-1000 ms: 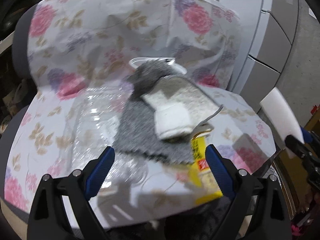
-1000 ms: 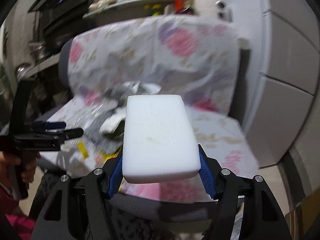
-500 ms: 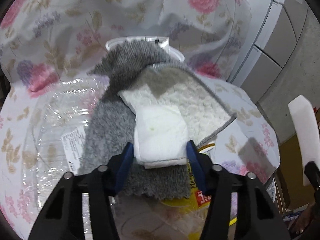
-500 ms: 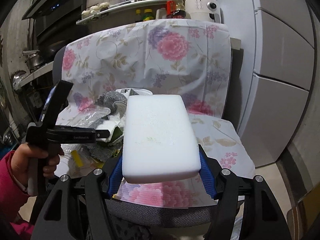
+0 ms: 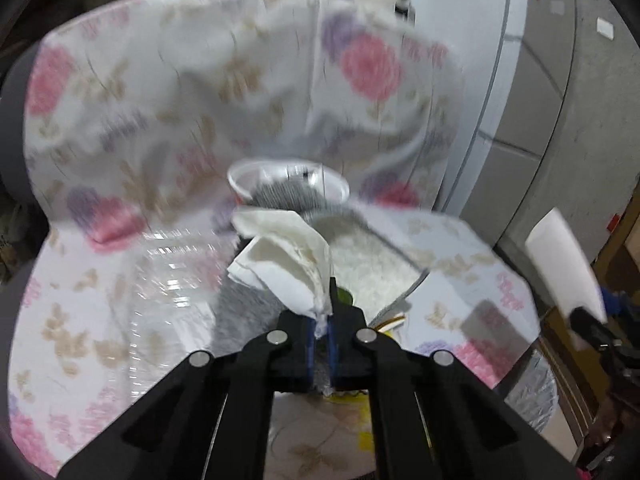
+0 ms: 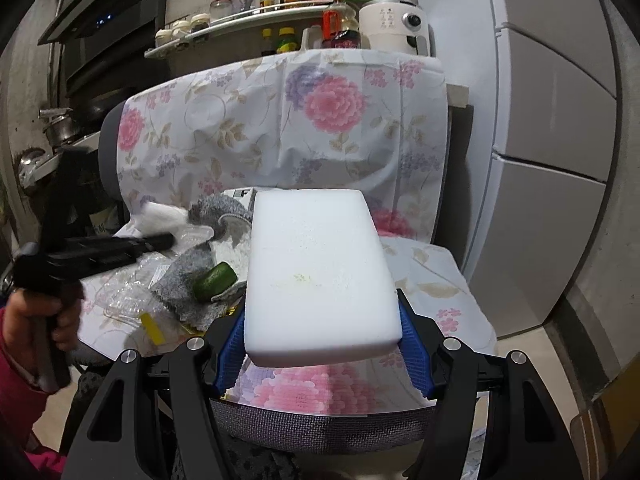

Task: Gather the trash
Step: 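Grasp the white sponge with the right gripper while the left grasps the white tissue, then carry the sponge and tissue to the bin and open both grippers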

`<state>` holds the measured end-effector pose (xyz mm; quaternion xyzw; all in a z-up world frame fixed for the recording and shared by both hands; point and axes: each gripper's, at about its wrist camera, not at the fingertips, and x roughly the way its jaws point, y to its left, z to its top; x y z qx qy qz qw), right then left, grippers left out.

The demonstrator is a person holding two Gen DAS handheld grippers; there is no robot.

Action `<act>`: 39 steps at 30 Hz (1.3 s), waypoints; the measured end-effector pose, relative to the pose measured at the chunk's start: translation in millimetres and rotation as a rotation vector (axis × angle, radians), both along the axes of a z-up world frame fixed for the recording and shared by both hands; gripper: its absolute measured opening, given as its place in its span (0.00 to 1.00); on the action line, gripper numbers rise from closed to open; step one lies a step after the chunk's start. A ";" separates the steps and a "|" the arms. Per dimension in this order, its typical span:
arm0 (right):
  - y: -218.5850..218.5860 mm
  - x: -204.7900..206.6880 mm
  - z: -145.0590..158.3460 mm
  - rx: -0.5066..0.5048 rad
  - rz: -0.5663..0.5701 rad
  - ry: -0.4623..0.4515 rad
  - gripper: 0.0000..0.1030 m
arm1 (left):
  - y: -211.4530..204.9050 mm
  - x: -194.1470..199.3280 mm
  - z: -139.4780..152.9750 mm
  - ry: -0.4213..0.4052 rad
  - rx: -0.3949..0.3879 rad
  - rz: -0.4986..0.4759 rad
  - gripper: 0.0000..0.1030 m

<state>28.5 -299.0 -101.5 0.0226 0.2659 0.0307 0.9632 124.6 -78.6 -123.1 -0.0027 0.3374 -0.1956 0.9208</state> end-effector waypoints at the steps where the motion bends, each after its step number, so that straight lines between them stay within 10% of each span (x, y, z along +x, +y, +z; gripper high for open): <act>1: 0.2 -2.5 1.3 0.005 -0.002 -0.005 0.64 | 3.8 -5.2 7.1 -0.010 -0.013 0.004 0.02; 20: -55.9 -96.7 11.1 -0.065 -0.274 -0.026 0.65 | -135.7 -104.1 4.5 -0.070 -0.020 -0.389 0.02; 39: -191.1 -185.6 -86.1 0.033 -0.634 0.126 0.66 | -320.1 -163.0 -64.2 0.004 -0.004 -0.807 0.03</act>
